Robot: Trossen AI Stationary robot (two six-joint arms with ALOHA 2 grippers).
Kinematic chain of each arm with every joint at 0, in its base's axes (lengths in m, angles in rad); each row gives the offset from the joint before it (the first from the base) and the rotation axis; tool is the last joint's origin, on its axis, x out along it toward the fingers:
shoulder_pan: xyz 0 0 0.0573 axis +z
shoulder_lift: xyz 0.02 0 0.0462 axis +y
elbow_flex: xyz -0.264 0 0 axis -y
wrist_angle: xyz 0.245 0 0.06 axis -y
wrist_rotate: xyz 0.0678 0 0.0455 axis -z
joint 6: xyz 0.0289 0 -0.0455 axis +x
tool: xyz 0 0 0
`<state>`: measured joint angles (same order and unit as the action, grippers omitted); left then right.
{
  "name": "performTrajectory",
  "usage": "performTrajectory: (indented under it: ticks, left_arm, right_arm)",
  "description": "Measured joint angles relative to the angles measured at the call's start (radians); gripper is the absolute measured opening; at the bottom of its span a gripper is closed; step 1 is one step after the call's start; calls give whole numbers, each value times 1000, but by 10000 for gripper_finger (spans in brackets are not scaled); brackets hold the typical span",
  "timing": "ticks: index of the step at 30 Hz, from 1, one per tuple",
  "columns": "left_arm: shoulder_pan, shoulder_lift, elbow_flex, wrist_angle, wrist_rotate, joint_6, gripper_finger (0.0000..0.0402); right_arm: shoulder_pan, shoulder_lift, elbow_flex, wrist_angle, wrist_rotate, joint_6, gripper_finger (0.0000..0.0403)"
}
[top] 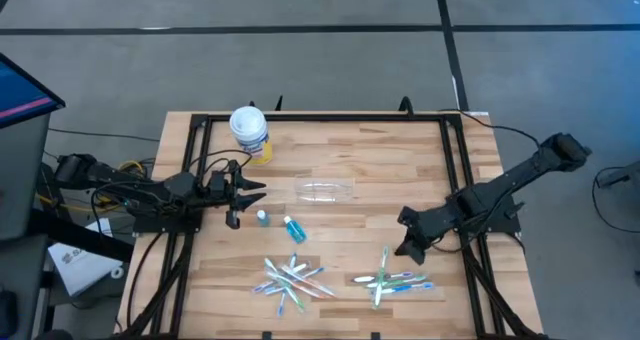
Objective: Pick & Place toothbrushing station
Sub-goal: Put the top right green toothbrush into the transparent organizer
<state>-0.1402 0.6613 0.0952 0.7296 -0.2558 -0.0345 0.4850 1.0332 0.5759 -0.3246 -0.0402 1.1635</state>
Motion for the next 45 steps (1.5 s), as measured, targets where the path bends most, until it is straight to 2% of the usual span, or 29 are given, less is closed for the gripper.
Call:
performTrajectory:
  ticks: [7,15,19,25,35,40,45]
  left_arm:
    - [0,0,0,21,25,-5,108]
    - [0,0,0,20,26,-34,108]
    - [-5,0,0,19,42,-60,108]
    - [-18,0,0,20,45,-61,108]
    - [-18,0,-1,19,45,-87,108]
    - [-18,0,-1,19,45,-87,108]
    - [-18,2,-1,19,45,-87,108]
  right_arm:
    - [33,259,211,-239,19,197,0]
    - [32,448,302,-231,41,269,4]
    - [35,461,304,-219,40,305,26]
    - [38,457,304,-256,40,329,95]
    - [21,534,304,-304,52,296,198]
    - [9,573,304,-303,68,301,226]
    - [-12,607,303,-277,68,315,228]
